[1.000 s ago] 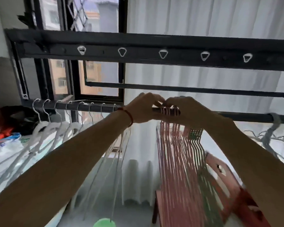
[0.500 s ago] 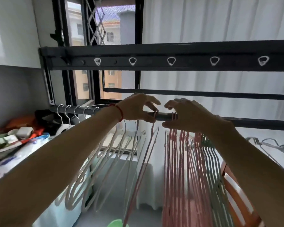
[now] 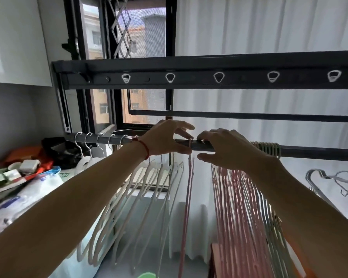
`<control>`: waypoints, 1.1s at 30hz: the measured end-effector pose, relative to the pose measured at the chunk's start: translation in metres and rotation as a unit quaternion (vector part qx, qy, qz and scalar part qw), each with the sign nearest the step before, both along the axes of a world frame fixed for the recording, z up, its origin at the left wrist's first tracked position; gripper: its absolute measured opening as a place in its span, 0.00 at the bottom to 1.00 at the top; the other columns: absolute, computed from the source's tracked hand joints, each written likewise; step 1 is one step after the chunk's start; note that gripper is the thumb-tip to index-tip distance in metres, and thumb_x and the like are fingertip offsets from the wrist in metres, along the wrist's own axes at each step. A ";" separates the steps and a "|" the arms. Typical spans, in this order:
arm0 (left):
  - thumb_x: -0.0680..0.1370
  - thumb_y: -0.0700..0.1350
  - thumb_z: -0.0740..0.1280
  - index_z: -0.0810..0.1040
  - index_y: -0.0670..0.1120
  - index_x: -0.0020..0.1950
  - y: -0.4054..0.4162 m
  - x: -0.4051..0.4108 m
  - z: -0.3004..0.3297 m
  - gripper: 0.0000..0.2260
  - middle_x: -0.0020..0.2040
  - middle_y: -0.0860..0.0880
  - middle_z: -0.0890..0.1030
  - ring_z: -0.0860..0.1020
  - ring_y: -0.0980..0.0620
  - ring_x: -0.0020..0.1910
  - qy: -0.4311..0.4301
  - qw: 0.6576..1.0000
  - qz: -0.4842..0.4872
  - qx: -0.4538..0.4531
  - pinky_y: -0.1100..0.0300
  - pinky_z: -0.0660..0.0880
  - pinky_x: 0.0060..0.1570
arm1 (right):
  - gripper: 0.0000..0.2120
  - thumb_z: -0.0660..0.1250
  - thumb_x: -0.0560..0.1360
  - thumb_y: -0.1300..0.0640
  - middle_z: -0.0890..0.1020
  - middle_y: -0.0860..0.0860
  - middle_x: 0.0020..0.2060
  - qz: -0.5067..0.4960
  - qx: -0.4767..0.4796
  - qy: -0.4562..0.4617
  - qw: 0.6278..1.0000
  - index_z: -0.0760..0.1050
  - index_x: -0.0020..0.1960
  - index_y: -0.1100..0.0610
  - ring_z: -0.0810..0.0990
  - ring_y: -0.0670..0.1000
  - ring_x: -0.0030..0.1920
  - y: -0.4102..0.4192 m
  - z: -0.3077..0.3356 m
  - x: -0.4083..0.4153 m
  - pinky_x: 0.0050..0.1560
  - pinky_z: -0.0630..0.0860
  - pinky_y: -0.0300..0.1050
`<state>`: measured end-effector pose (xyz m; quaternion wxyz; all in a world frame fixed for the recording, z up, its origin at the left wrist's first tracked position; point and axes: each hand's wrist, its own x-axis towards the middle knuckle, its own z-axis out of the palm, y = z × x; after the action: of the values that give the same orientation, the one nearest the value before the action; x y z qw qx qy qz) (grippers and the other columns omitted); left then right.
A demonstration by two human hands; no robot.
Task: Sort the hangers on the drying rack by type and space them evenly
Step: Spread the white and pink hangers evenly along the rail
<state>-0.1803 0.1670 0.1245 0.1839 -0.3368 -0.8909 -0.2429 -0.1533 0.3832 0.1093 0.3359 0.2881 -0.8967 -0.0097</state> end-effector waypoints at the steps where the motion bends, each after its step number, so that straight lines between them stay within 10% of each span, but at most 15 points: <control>1: 0.68 0.50 0.79 0.73 0.49 0.70 0.000 -0.001 -0.001 0.32 0.59 0.54 0.83 0.76 0.64 0.57 -0.001 1.000 0.001 0.001 0.60 0.70 0.65 | 0.21 0.69 0.75 0.42 0.81 0.46 0.47 -0.001 -0.002 0.002 1.000 0.74 0.64 0.51 0.76 0.46 0.43 0.002 -0.001 0.000 0.43 0.69 0.42; 10: 0.68 0.50 0.79 0.74 0.50 0.69 -0.004 -0.011 -0.005 0.31 0.57 0.55 0.84 0.78 0.62 0.57 -0.006 1.000 0.005 0.014 0.60 0.68 0.64 | 0.29 0.71 0.72 0.38 0.81 0.48 0.53 -0.056 -0.011 -0.056 0.997 0.73 0.67 0.52 0.78 0.49 0.51 0.036 0.003 -0.001 0.51 0.75 0.48; 33: 0.68 0.56 0.77 0.70 0.50 0.73 -0.019 -0.003 -0.005 0.35 0.65 0.53 0.79 0.76 0.53 0.65 -0.004 0.999 0.010 -0.037 0.53 0.70 0.69 | 0.27 0.62 0.66 0.27 0.81 0.42 0.37 0.009 0.006 -0.075 0.997 0.78 0.51 0.48 0.80 0.44 0.35 0.008 0.016 -0.013 0.41 0.82 0.48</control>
<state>-0.1835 0.1485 0.1195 0.1698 -0.3332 -0.9035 -0.2095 -0.1664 0.3916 0.1252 0.2657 0.2980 -0.9168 0.0095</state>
